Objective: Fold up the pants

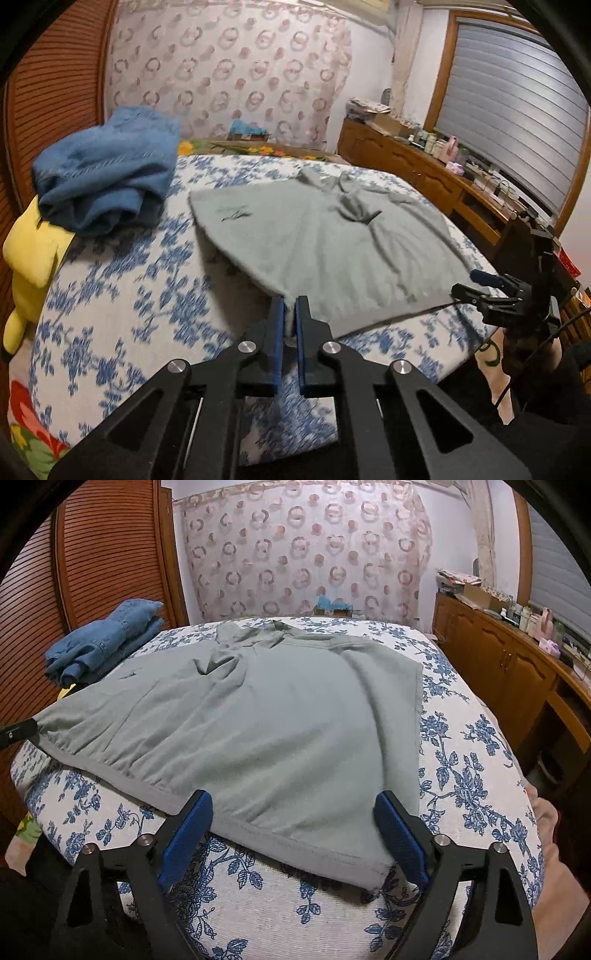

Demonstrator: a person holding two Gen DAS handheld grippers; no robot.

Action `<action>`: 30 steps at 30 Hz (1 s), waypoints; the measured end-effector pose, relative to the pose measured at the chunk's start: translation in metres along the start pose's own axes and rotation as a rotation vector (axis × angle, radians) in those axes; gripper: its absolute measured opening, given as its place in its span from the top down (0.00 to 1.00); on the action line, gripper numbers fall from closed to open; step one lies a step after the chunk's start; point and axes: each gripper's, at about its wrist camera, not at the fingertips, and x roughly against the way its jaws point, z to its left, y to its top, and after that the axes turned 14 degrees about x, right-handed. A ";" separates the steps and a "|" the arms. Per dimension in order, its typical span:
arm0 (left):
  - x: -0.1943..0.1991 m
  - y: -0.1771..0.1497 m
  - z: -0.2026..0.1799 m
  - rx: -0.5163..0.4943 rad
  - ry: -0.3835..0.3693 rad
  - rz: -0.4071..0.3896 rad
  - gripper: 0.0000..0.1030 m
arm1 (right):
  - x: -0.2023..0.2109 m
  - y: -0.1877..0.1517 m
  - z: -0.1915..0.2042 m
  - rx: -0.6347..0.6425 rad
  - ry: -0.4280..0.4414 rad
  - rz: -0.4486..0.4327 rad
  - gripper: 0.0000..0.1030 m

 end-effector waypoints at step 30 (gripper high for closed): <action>-0.066 0.058 -0.133 -0.232 -0.204 0.094 0.94 | 0.004 -0.002 -0.039 -0.058 0.008 -0.033 0.46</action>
